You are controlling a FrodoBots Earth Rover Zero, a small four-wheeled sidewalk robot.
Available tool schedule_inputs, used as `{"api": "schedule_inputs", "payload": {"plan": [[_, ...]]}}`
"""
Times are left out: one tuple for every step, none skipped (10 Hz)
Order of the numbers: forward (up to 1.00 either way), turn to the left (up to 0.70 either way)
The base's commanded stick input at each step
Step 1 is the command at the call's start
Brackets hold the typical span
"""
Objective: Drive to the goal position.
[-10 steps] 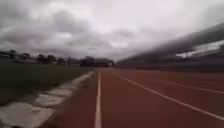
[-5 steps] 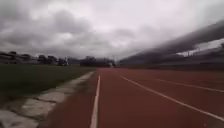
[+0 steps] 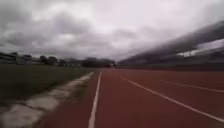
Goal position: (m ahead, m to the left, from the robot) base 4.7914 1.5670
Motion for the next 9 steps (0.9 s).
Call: {"api": "schedule_inputs", "payload": {"plan": [[0.7, 0.0], [0.7, 0.0], [0.7, 0.0], [0.7, 0.0], [0.7, 0.0], [0.7, 0.0], [0.7, 0.0], [0.7, 0.0], [0.7, 0.0]]}}
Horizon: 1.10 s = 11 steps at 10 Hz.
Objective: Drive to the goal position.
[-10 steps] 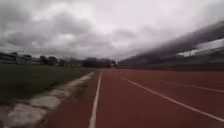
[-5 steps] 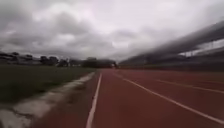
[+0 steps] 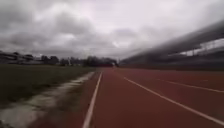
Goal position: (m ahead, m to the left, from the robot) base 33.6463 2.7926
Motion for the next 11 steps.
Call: {"api": "schedule_inputs", "payload": {"plan": [[0.7, 0.0], [0.7, 0.0], [0.7, 0.0], [0.7, 0.0], [0.7, 0.0], [0.7, 0.0], [0.7, 0.0], [0.7, 0.0], [0.7, 0.0], [0.7, 0.0], [0.7, 0.0]]}}
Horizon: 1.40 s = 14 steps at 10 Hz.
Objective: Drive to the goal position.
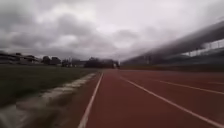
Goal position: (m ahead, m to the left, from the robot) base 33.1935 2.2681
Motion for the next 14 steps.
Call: {"api": "schedule_inputs", "payload": {"plan": [[0.7, 0.0], [0.7, 0.0], [0.7, 0.0], [0.7, 0.0], [0.7, 0.0], [0.7, 0.0], [0.7, 0.0], [0.7, 0.0], [0.7, 0.0], [0.7, 0.0], [0.7, 0.0], [0.7, 0.0], [0.7, 0.0], [0.7, 0.0]]}}
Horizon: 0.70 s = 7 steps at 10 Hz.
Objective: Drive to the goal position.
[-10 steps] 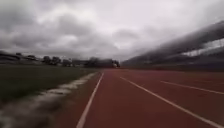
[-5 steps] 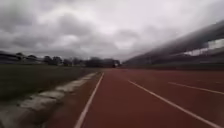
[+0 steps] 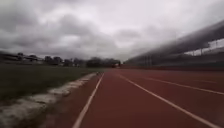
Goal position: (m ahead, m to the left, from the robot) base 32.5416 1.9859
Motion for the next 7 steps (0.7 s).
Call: {"api": "schedule_inputs", "payload": {"plan": [[0.7, 0.0], [0.7, 0.0], [0.7, 0.0], [0.7, 0.0], [0.7, 0.0], [0.7, 0.0], [0.7, 0.0]]}}
